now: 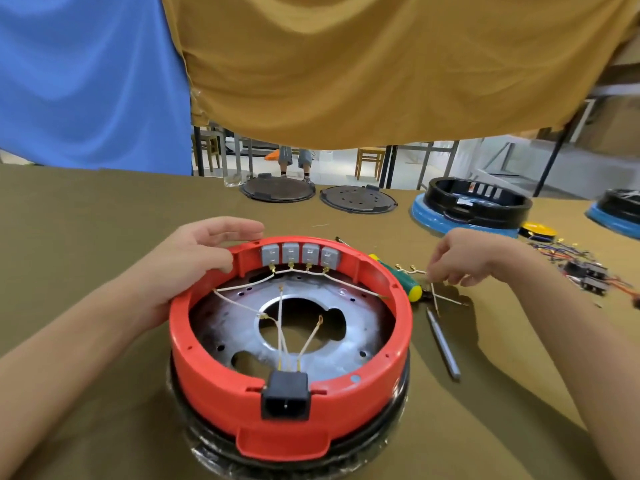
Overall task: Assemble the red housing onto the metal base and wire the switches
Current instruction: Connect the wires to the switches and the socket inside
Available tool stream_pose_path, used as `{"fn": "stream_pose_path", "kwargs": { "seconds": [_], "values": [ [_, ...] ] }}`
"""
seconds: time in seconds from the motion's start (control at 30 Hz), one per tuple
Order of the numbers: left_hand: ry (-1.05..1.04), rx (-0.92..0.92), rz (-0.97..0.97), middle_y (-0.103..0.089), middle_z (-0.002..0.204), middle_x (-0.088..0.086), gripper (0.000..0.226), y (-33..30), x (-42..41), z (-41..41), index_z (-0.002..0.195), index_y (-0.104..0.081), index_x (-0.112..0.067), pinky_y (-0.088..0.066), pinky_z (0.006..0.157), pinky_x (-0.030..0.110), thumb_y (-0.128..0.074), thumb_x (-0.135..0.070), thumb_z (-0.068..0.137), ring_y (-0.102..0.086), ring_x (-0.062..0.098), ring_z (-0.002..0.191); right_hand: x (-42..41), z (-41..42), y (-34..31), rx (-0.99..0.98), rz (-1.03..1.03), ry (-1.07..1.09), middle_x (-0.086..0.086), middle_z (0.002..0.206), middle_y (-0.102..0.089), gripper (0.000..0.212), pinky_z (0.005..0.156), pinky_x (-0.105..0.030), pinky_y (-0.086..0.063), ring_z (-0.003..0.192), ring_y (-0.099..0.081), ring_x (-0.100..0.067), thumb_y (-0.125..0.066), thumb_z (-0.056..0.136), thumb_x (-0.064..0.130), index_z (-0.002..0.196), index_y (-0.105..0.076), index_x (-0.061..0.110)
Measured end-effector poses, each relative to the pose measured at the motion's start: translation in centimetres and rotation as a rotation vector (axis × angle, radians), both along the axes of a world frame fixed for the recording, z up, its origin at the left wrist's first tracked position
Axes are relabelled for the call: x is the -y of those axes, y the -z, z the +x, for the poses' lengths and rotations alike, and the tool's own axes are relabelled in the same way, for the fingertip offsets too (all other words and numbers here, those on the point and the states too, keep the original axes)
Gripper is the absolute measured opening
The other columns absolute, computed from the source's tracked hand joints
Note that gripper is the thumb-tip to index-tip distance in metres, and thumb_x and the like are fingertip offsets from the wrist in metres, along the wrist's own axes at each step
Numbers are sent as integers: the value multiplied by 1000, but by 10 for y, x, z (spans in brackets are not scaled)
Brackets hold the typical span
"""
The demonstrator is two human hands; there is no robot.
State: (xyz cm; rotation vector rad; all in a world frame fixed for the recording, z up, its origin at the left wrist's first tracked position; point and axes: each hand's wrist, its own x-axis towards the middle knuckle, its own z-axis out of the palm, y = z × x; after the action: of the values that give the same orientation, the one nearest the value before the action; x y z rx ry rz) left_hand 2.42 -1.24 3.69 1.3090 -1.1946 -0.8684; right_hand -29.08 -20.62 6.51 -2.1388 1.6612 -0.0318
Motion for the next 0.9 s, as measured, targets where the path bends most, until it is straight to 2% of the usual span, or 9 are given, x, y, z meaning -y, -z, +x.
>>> {"fn": "stream_pose_path", "kwargs": {
  "seconds": [0.07,0.13,0.3,0.37,0.47,0.57,0.73,0.9],
  "values": [
    [28,-14,-2,-72,116,0,62,2,0,-3,108,-74,-21,-59,78,27,-40,22,77,-70,23,102,-2,-2,-3,-84,88,-38,-8,96,-71,28,54,-23,-54,85,-67,-17,-81,80,31,98,-69,14],
    [51,-21,-5,-72,115,1,60,5,1,-5,105,-75,-23,-59,80,30,-43,19,77,-70,26,102,-5,0,-5,-135,118,-76,-6,96,-70,25,54,-23,-53,86,-68,-16,-78,83,33,99,-67,16],
    [71,-48,-3,-73,113,3,54,6,0,-8,105,-74,-24,-60,78,31,-53,-1,61,-67,35,105,-8,2,-6,-138,168,-172,-5,94,-68,6,61,-24,-56,82,-66,-14,-67,92,19,96,-67,15],
    [68,-37,1,-73,113,4,53,5,0,-9,106,-73,-24,-59,80,35,-53,0,63,-66,38,106,-9,3,-6,-160,188,-197,-5,97,-67,6,65,-24,-56,84,-64,-13,-65,92,17,98,-67,16],
    [63,-13,6,-73,112,5,54,4,-1,-11,107,-73,-23,-58,82,39,-46,13,77,-66,40,105,-10,2,-5,-162,209,-229,-4,90,-65,4,65,-22,-53,79,-60,-13,-67,91,16,94,-69,15],
    [48,-19,14,-72,113,7,56,2,-3,-14,107,-73,-21,-58,81,39,-41,17,80,-68,38,97,-10,-2,-6,-74,225,-232,-8,86,-62,2,63,-23,-51,76,-56,-15,-68,88,13,89,-70,12],
    [47,-30,30,-73,110,8,53,0,-6,-17,106,-73,-19,-60,75,36,-41,16,82,-69,31,87,-4,-7,-9,115,19,-198,-6,92,-69,5,64,-26,-52,80,-62,-16,-64,93,17,96,-67,14],
    [44,10,52,-74,107,8,52,-1,-7,-17,104,-73,-23,-59,75,40,-43,14,83,-70,29,82,-1,0,-5,115,-258,-175,-3,88,-66,8,63,-25,-45,80,-61,-15,-63,93,13,87,-64,19]
  ]
}}
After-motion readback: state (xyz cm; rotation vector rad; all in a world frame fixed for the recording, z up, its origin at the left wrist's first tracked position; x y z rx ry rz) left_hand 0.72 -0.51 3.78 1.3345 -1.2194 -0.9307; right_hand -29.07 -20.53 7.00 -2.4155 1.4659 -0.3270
